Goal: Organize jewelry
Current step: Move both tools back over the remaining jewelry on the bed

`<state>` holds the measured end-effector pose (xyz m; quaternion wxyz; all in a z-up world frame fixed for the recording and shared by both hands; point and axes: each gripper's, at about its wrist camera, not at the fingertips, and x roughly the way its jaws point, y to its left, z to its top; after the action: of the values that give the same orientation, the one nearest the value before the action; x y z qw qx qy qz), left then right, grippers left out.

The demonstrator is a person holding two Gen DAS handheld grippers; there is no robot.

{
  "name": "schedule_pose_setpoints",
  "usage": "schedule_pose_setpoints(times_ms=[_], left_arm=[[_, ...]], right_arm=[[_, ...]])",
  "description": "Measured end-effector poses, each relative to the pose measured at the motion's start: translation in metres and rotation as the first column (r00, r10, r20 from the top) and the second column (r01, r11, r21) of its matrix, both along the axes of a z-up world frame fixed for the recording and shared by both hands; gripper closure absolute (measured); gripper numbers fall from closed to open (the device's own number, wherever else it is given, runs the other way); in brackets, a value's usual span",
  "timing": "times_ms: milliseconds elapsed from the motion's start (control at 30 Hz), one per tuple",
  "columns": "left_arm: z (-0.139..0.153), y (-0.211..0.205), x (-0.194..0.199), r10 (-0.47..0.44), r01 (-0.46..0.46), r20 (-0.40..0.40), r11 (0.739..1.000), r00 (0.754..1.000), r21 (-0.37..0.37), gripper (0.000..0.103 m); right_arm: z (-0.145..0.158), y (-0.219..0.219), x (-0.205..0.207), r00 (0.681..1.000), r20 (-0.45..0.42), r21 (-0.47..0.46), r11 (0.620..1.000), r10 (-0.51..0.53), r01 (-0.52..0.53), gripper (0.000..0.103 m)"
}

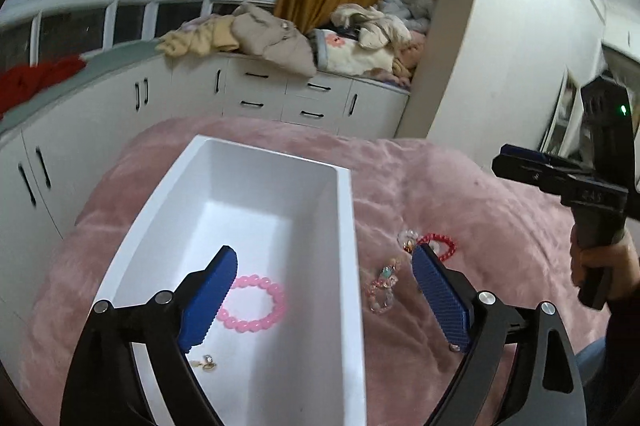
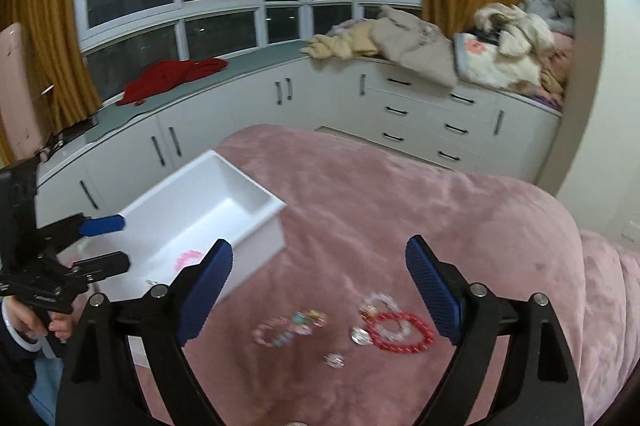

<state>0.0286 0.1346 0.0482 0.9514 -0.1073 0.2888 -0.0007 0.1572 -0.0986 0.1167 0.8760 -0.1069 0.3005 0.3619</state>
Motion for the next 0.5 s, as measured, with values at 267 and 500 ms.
schedule_pose_setpoints(times_ms=[267, 500], left_arm=[[0.019, -0.059, 0.005, -0.085, 0.085, 0.111, 0.996, 0.99, 0.001, 0.009], [0.012, -0.121, 0.023, -0.175, 0.165, 0.062, 0.976, 0.983, 0.143, 0.009]], right_arm=[[-0.043, -0.033, 0.016, 0.997, -0.006, -0.054, 0.995, -0.083, 0.082, 0.025], [-0.065, -0.052, 0.039, 0.99, -0.071, -0.045, 0.992, -0.124, 0.121, 0.029]])
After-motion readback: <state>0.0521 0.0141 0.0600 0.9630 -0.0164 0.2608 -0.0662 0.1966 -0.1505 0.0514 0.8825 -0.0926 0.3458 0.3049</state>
